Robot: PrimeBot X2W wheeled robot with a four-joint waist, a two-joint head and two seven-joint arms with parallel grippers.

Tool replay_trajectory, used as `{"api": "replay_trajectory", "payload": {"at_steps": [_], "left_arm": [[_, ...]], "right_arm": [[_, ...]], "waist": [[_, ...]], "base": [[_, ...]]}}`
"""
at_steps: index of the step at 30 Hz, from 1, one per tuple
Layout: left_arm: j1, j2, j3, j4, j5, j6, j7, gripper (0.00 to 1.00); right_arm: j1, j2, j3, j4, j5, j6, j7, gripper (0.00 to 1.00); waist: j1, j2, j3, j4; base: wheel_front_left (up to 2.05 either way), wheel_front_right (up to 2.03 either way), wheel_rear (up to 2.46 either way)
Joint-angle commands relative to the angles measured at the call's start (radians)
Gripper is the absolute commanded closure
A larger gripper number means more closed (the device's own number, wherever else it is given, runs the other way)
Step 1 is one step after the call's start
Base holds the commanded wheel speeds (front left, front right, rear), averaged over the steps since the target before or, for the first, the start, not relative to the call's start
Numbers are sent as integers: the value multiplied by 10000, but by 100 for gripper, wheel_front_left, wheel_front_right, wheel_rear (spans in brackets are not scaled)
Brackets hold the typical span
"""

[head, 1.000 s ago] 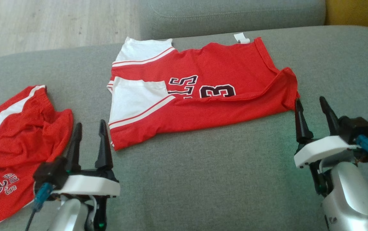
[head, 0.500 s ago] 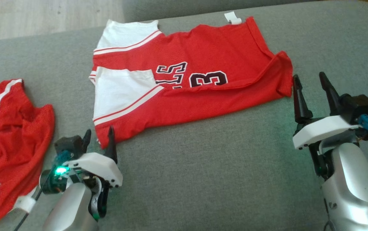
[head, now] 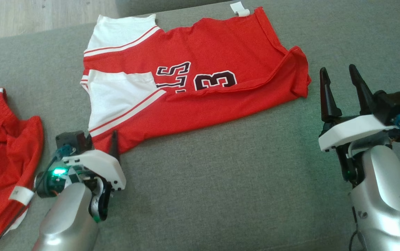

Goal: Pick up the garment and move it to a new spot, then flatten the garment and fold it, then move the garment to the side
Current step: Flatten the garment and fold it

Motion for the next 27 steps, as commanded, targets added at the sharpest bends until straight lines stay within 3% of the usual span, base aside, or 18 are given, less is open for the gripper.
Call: {"api": "replay_trajectory", "payload": {"at_steps": [1, 2, 3, 14, 17, 21, 27], "left_arm": [[-65, 248, 163, 161, -45, -98, 253, 35], [-82, 231, 206, 123, -113, -150, 177, 81], [-95, 223, 246, 74, -159, -176, 73, 100], [-377, 253, 443, -1113, -7, -302, -2063, 100], [-476, 254, 413, -1535, 90, -373, -2579, 100], [-474, 125, 258, -1986, -112, -952, -2817, 100], [-397, 109, 37, -2085, -5, -999, -2882, 100]], "right_arm": [[-344, 79, 218, -383, 85, -7, 42, 0], [-372, 76, 184, -393, 105, -7, 39, 0], [-393, 94, 94, -391, 196, -7, 38, 0], [-487, 201, -488, 142, 124, -7, 709, 0], [-626, 292, -817, 765, -255, -7, 1318, 0], [-1024, 423, -1567, 1747, -559, -7, 1870, 0], [-1821, 453, -1855, 3476, -385, -7, 2026, 0]], "waist": [[0, 0, 14, -38], [0, 0, 17, -54], [0, 0, 11, -62], [0, 0, -203, 290], [0, 0, -221, 457], [0, 0, -205, 653], [0, 0, -113, 969]], "base": [[0, 0, 0], [0, 0, 0], [0, 0, 0], [0, 0, 0], [0, 0, 0], [0, 0, 0], [0, 0, 0]]}}
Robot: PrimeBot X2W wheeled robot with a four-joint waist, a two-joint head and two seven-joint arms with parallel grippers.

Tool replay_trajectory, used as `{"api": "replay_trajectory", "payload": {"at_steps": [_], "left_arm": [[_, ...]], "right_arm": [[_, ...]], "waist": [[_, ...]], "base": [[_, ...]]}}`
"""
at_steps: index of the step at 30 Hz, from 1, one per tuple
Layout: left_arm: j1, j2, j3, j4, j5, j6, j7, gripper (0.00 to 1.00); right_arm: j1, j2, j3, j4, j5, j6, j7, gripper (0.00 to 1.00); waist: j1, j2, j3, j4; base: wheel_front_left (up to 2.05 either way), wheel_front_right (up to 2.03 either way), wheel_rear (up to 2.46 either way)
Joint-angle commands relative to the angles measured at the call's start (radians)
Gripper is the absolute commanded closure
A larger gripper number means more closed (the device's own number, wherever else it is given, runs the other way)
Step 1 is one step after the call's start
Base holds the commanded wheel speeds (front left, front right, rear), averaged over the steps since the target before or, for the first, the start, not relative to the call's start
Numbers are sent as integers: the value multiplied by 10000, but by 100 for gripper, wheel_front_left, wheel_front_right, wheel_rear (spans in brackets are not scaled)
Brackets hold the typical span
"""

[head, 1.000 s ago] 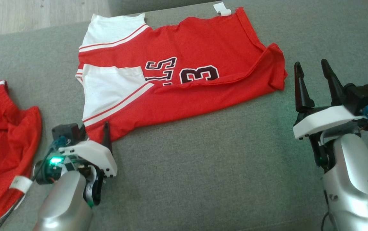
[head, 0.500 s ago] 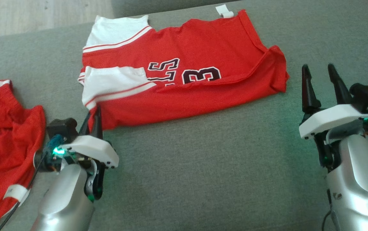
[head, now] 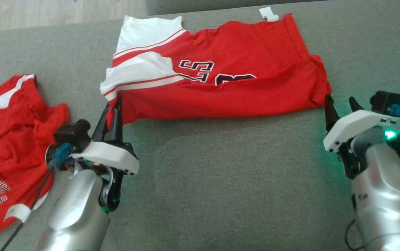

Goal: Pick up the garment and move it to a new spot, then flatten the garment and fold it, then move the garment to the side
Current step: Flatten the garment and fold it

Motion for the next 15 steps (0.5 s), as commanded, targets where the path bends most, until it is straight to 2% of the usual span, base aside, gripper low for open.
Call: {"api": "replay_trajectory", "payload": {"at_steps": [1, 8, 13, 14, 15], "left_arm": [[-309, 197, 219, -359, 95, -40, -102, 100], [-466, 217, -162, -313, 344, -89, -14, 100], [-548, 283, -366, -212, 486, -95, 93, 100], [-561, 297, -385, -191, 493, -95, 109, 100], [-571, 322, -404, -158, 511, -84, 125, 100]], "right_arm": [[-580, 101, 249, 108, 222, -7, -12, 0], [-1558, 103, 36, 1848, 256, -7, -184, 0], [-2021, 103, -427, 2728, -505, -7, 14, 0], [-2116, 103, -512, 2856, -595, -7, 39, 52], [-2206, 104, -563, 2965, -700, -7, 52, 80]], "waist": [[0, 0, 67, 124], [0, 0, 395, 475], [0, 0, 519, 572], [0, 0, 529, 588], [0, 0, 528, 600]], "base": [[0, 0, 0], [0, 0, 0], [0, 0, 0], [0, 0, 0], [0, 0, 0]]}}
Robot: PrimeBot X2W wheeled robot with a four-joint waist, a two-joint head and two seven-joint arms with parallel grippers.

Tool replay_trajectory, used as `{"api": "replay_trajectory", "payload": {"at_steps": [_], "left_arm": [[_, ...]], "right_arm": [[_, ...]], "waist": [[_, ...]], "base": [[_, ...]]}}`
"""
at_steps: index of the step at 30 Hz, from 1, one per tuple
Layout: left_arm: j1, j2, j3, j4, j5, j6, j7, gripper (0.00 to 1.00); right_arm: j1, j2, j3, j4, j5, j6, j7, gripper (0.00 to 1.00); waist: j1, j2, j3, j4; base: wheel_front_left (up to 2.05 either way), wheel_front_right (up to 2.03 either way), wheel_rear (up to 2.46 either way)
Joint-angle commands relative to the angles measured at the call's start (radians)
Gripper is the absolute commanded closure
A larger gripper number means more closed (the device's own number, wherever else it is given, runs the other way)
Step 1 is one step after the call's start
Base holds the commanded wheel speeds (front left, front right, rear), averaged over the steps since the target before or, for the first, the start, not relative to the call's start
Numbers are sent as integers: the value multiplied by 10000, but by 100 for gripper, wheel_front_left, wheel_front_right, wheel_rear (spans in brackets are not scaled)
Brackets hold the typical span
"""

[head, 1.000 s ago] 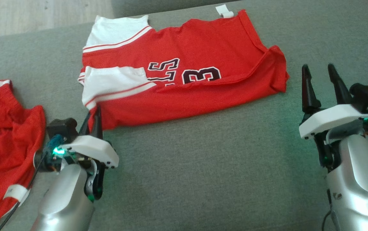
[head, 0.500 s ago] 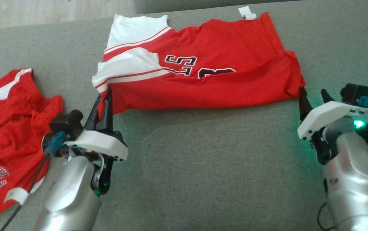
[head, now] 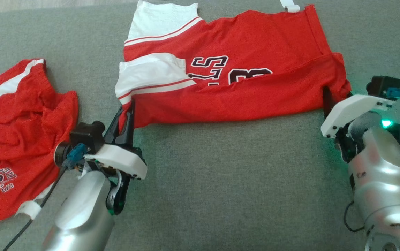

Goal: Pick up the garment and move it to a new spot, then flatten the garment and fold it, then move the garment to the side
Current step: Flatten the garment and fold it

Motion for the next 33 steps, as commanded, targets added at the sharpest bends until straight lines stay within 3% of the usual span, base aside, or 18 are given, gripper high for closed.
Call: {"api": "replay_trajectory", "payload": {"at_steps": [1, 10, 15, 22, 28, 33], "left_arm": [[-520, 319, 234, -180, 107, 23, 26, 100], [-335, 463, 162, 142, 99, 87, 30, 100], [-55, 544, 116, 263, 34, 85, 25, 100], [463, 680, 173, 169, -253, 111, 282, 100], [1265, 915, 8, -260, -367, 135, 744, 100], [2076, 1159, -259, -890, -327, 192, 1107, 100]], "right_arm": [[-287, 125, 160, 38, -260, -7, 64, 100], [-496, -118, 371, 216, -1168, -7, -81, 100], [-427, -417, 1012, 166, -1216, -7, -117, 100], [77, -503, 2173, -287, -94, -7, 2, 100], [1494, -944, 3604, -1402, 593, -7, -20, 100], [2926, -1446, 3891, -2659, 1177, -7, 175, 100]], "waist": [[-1, 0, -15, 13], [-1, 0, -540, -163], [-1, 0, -1020, -427], [-1, 0, -1678, -756], [-1, 0, -2252, -963], [-1, 0, -2538, -1021]], "base": [[0, 0, 0], [0, 0, 0], [0, 0, 0], [0, 0, 0], [0, 0, 0], [0, 0, 0]]}}
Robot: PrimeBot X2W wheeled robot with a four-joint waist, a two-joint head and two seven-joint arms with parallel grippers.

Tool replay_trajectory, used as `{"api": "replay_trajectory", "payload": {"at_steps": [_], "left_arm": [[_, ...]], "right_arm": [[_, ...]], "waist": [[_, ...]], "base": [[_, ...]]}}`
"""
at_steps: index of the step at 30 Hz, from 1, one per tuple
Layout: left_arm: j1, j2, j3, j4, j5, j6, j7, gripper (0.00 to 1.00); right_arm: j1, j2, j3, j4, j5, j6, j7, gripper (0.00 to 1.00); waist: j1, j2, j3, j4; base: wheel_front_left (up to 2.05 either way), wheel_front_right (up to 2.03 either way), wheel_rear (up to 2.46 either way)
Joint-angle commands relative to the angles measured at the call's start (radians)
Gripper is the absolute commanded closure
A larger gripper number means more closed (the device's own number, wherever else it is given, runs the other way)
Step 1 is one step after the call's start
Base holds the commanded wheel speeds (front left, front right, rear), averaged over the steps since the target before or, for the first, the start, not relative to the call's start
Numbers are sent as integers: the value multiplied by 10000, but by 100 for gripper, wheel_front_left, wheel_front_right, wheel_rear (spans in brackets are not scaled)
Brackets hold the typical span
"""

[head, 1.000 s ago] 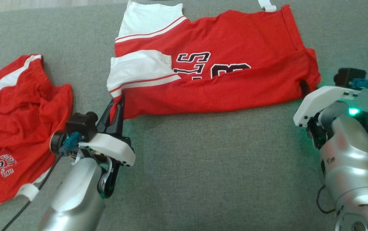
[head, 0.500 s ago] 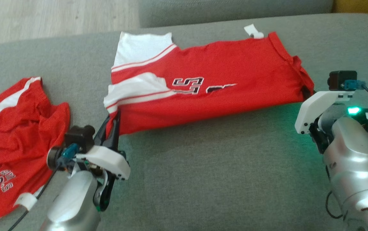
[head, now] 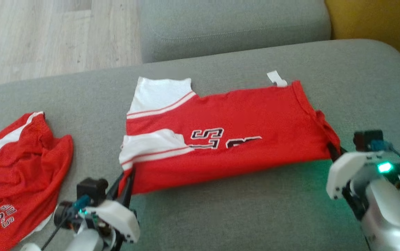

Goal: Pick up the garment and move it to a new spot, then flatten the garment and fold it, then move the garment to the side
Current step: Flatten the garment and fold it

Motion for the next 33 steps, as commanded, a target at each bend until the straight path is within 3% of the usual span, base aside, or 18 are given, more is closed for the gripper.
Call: {"api": "replay_trajectory", "payload": {"at_steps": [1, 11, 12, 13, 14, 15, 16, 22, 26, 30, 33], "left_arm": [[-115, 394, 319, -522, -33, 127, 29, 100], [646, 599, 99, -1454, -87, 375, 510, 100], [656, 603, 75, -1498, -85, 383, 544, 100], [652, 607, 59, -1528, -83, 393, 566, 100], [640, 616, 45, -1549, -71, 407, 580, 79], [622, 625, 21, -1561, -49, 421, 601, 35], [602, 633, -5, -1572, -24, 433, 620, 0], [454, 662, -1, -1684, 60, 555, 540, 0], [157, 690, 319, -1968, 40, 664, -48, 0], [-433, 807, 630, -2377, 101, 597, -717, 0], [-1133, 1019, 732, -2534, 167, 439, -647, 0]], "right_arm": [[115, -229, 167, -784, 157, -7, 110, 100], [2073, -314, -508, -3492, 335, -7, 1245, 100], [2174, -284, -599, -3703, 287, -7, 1349, 69], [2264, -249, -683, -3902, 234, -7, 1450, 0], [2333, -192, -796, -4098, 218, -7, 1511, 0], [2379, -145, -905, -4296, 178, -7, 1564, 0], [2417, -127, -970, -4495, 95, -7, 1592, 0], [2447, 15, -1384, -5345, -263, -7, 1482, 0], [2290, 223, -1765, -5909, -500, -7, 1217, 0], [1967, 412, -1991, -6295, -706, -7, 853, 0], [1621, 516, -1997, -6447, -815, -7, 677, 0]], "waist": [[2, -1, -100, -47], [2, -1, -110, -88], [2, -1, -102, -89], [2, -1, -89, -88], [2, -1, -73, -86], [2, -1, -56, -82], [2, -1, -38, -76], [2, -1, 131, -44], [2, -1, 343, -53], [2, -1, 664, -163], [2, -1, 998, -327]], "base": [[0, 0, 0], [0, 0, 0], [0, 0, 0], [0, 0, 0], [0, 0, 0], [0, 0, 0], [0, 0, 0], [0, 0, 0], [0, 0, 0], [0, 0, 0], [0, 0, 0]]}}
